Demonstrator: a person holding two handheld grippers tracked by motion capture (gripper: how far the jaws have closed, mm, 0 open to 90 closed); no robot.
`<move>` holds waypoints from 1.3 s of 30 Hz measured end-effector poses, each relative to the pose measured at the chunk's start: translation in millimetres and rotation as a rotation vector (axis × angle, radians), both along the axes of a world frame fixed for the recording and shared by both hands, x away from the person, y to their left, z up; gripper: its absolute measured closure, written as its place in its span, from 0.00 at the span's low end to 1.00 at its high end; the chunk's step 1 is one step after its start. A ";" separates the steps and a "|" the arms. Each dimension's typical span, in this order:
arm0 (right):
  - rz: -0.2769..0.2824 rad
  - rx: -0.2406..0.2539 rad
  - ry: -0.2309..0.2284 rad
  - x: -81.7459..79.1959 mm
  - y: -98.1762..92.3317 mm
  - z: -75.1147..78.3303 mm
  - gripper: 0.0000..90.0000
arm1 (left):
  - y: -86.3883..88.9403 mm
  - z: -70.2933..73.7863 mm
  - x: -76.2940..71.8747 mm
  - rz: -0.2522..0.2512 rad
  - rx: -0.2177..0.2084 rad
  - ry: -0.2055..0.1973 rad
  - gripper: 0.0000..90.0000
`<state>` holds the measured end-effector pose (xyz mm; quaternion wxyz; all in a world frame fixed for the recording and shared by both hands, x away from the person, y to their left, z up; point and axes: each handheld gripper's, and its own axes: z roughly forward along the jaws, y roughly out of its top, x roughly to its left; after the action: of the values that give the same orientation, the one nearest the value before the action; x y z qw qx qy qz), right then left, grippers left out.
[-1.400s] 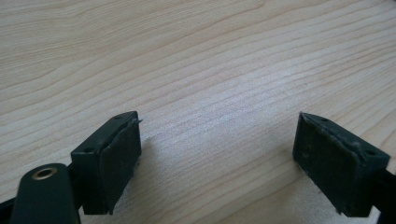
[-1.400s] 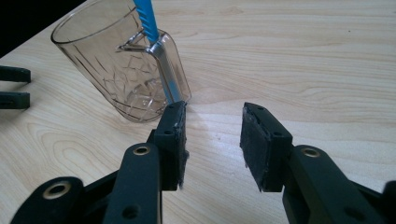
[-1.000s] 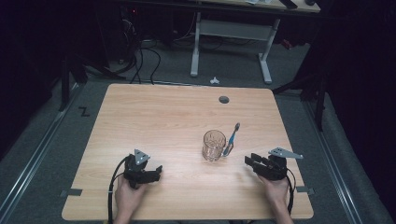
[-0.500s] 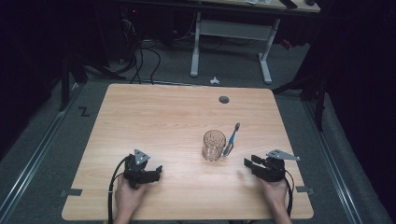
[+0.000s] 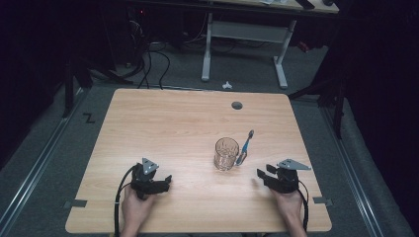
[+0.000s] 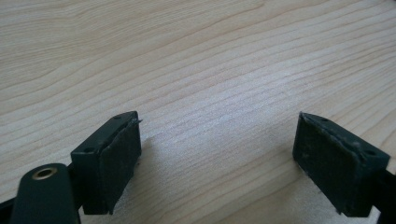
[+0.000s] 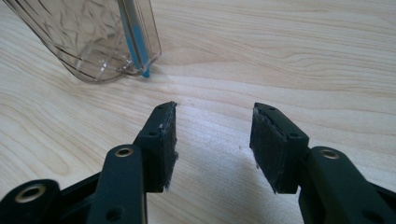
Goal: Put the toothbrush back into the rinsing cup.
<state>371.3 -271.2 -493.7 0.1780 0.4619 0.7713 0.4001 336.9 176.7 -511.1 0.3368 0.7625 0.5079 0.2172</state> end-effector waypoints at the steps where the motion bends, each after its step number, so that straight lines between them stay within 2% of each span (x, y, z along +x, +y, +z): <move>1: -0.001 -0.010 -0.001 0.0 0.5 -0.4 0.57 | 0.0 0.0 0.0 0.000 0.000 0.000 0.18; 10: 0.004 -0.081 -0.013 -0.1 8.4 -4.7 0.56 | 0.0 0.0 0.0 0.000 0.000 0.000 0.18; 21: 0.006 -0.129 0.003 0.3 13.5 -10.7 0.54 | 0.0 0.0 0.0 0.000 0.000 0.000 0.18; 30: -0.032 -0.138 0.011 0.4 14.7 -11.0 0.43 | 0.1 0.0 -0.2 0.000 0.000 0.000 0.18; 39: -0.039 -0.138 0.013 0.4 14.8 -11.0 0.42 | 0.0 0.0 -0.3 0.001 0.000 0.000 0.18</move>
<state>371.7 -256.4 -504.8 0.2122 0.4658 0.7891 0.3396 336.6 176.7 -511.2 0.3369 0.7622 0.5083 0.2172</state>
